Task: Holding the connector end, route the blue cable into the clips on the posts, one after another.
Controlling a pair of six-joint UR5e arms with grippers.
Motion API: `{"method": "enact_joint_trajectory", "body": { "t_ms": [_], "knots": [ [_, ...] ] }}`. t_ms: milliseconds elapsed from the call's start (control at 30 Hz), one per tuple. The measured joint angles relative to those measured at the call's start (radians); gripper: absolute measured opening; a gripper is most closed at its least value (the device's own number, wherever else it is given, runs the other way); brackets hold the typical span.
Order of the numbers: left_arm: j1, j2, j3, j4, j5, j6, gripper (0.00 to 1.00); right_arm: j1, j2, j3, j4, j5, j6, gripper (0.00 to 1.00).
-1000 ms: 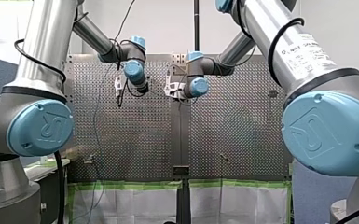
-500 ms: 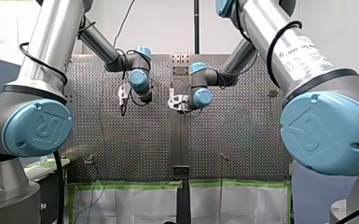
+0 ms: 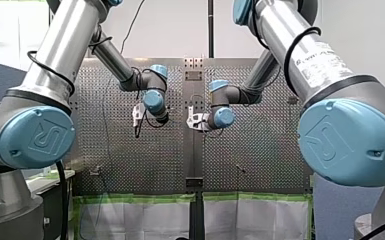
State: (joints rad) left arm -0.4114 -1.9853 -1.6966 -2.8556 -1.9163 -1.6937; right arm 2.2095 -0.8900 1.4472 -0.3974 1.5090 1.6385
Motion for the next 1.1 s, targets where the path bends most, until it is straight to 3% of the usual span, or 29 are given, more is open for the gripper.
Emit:
{"method": "enact_joint_trajectory", "body": {
  "t_ms": [167,367,633,967,1100],
  "knots": [
    [-0.013,-0.04,-0.025,0.043,-0.014,-0.001,0.0,-0.008,0.023,0.024,-0.021,0.003,-0.013,0.0],
    [-0.027,-0.049,-0.038,0.089,-0.025,0.007,0.0,-0.016,0.035,0.063,-0.077,0.001,0.0,0.0],
    [-0.047,-0.085,-0.039,0.101,-0.028,0.009,0.0,-0.022,0.043,0.122,-0.153,-0.001,0.016,0.0],
    [-0.076,-0.155,-0.04,0.145,-0.028,0.007,0.0,-0.023,0.05,0.142,-0.173,-0.001,0.014,0.0],
    [-0.084,-0.183,-0.04,0.158,-0.036,0.003,0.0,-0.023,0.072,0.146,-0.187,0.002,0.003,0.0]
  ]
}}
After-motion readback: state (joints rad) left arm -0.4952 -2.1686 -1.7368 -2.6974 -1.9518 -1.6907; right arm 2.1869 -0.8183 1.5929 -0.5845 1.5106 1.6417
